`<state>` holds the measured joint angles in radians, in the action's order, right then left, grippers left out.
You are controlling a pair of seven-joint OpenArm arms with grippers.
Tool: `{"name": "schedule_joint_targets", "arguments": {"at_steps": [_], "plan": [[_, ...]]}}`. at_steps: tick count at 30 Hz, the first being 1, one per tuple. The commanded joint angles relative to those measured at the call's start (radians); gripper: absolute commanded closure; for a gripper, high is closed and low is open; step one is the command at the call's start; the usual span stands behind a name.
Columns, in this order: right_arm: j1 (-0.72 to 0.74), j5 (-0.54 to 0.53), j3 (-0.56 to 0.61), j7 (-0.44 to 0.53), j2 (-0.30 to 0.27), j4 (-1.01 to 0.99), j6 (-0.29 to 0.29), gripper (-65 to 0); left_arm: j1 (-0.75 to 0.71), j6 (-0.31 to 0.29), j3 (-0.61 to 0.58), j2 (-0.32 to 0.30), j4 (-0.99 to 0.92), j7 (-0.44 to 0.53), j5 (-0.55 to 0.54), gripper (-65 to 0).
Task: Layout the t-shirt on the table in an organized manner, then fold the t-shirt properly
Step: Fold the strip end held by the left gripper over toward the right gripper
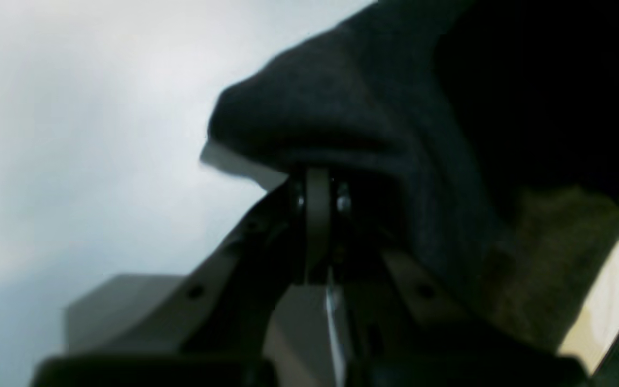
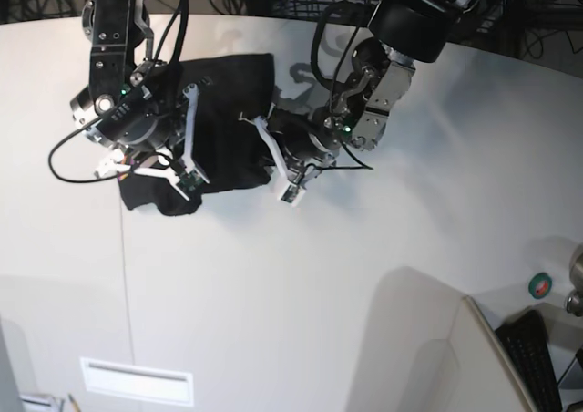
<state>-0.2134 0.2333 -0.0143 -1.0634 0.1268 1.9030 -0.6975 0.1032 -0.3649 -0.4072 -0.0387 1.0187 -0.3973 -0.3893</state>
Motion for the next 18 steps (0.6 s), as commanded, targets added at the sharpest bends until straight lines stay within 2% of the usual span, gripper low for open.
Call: {"name": "schedule_joint_targets", "arguments": {"at_steps": [1,8,10,12,18], "plan": [[0.012,-0.005,0.014,0.013,0.001,0.02,-0.001,0.0,0.017,-0.006,-0.006,0.006,0.013,0.011,-0.007,0.0],[-0.014,-0.005,0.09,0.018,0.001,0.017,-0.001,0.0,0.025,-0.006,-0.003,0.003,0.016,0.011,-0.007,0.0],[-0.014,-0.005,0.092,0.018,0.001,0.014,0.029,0.0,0.03,-0.006,-0.003,0.001,0.019,0.011,-0.007,0.0],[-0.016,-0.005,0.09,0.018,0.001,0.014,0.051,0.0,0.028,-0.006,0.008,-0.023,0.024,0.011,-0.009,0.0],[-0.019,-0.005,0.09,0.016,-0.002,-0.009,0.054,0.0,-0.016,-0.006,0.109,-0.088,0.104,0.007,-0.012,0.0]]}}
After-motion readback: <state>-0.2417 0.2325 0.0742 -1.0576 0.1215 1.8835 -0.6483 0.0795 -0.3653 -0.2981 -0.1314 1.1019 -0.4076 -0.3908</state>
